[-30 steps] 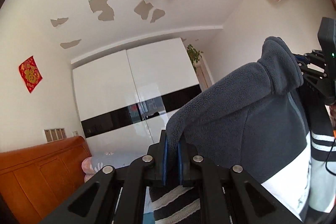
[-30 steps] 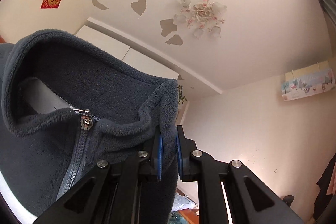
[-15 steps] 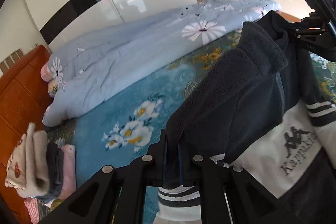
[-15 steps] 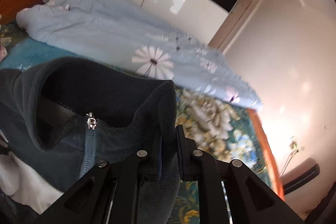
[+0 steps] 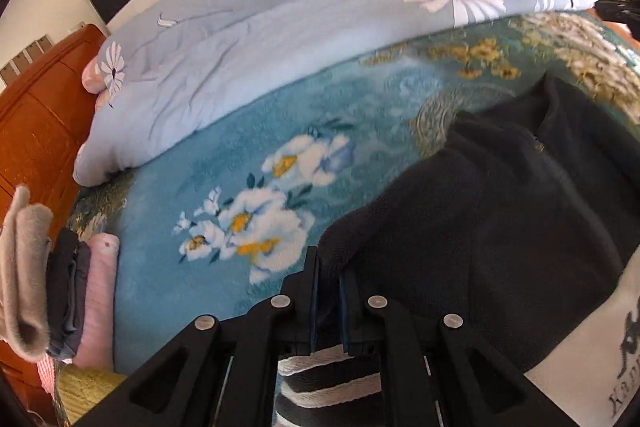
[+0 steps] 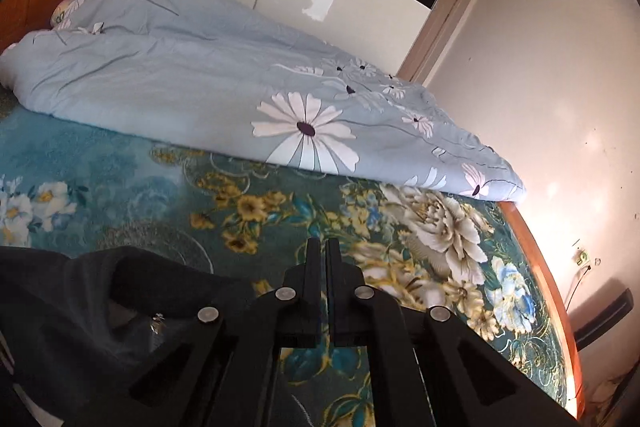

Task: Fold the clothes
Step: 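Lower the jacket flat onto the blanket, front up, and open both grippers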

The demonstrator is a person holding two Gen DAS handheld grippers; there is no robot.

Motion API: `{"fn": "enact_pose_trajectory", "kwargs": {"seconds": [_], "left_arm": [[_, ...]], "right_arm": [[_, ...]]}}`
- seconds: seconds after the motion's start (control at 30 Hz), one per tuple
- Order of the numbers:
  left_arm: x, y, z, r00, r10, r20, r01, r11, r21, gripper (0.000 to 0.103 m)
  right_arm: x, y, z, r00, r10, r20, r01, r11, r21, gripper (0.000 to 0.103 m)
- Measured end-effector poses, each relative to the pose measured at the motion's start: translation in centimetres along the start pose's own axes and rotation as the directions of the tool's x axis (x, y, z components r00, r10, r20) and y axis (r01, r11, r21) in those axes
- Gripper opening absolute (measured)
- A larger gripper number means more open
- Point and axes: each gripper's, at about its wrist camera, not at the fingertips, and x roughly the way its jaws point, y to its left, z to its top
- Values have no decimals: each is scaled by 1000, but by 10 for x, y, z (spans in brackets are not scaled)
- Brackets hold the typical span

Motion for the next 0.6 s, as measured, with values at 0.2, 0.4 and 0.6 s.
{"fn": "enact_pose_trajectory", "kwargs": {"seconds": [0.2,0.4,0.6], "left_arm": [[11,1,-8,997,-61,-39,58,996,-73,12],[-49,13,-18,998,-39,52,43,996,-83,53],[-135,-14,-56,959,-162,233,200,968,-150,63]], "right_arm": [[-16,-26,-47,1000,15,-5,-16,997,-81,2],[-77,-91,-110,987,163,6,-163,985,-50,34],[-127,-147,-207,952,299,-62,-295,954,58,45]]}}
